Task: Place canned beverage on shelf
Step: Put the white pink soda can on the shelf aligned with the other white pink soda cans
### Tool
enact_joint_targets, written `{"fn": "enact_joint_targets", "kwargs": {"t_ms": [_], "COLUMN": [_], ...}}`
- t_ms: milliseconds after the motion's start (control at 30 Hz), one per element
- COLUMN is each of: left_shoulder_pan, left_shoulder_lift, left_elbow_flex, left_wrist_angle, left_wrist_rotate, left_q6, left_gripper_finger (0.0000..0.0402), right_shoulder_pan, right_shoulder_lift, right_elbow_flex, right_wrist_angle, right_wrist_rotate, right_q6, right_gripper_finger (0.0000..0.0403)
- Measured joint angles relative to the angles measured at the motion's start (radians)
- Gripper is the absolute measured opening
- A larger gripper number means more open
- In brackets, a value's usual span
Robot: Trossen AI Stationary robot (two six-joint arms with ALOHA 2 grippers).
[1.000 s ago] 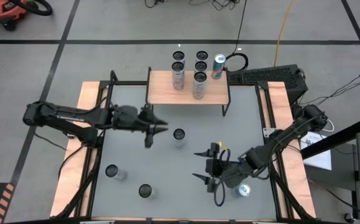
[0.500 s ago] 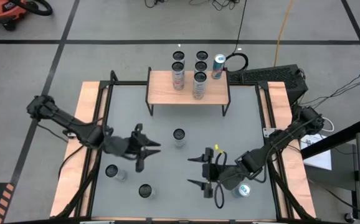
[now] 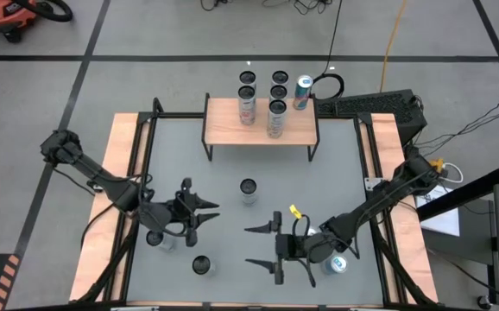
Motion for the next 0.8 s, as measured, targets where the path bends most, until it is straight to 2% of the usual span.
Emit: {"fn": "enact_joint_targets", "kwargs": {"t_ms": [100, 267, 600, 800], "left_shoulder_pan": [-0.011, -0.014, -0.026, -0.027], "left_shoulder_lift": [0.0, 0.0, 0.0, -0.001], "left_elbow_flex": [0.0, 0.0, 0.0, 0.0], "left_wrist_angle": [0.0, 0.0, 0.036, 0.081], "left_wrist_rotate": [-0.01, -0.079, -0.11, -0.11], "left_q6": [-0.001, 0.037, 0.046, 0.046], "left_gripper_finger": [0.0104, 0.0104, 0.0104, 0.0104], "right_shoulder_pan": [0.0, 0.0, -0.002, -0.005], "right_shoulder_lift": [0.03, 0.092, 0.279, 0.337], "right_elbow_flex": [0.005, 0.072, 0.396, 0.503], "right_wrist_angle": [0.044, 0.004, -0.241, -0.319], "right_wrist_rotate": [0.0, -0.017, -0.049, -0.049], "right_q6": [0.012, 0.022, 0.012, 0.016], "right_gripper_finger": [0.0304, 0.0304, 0.0304, 0.0308]}}
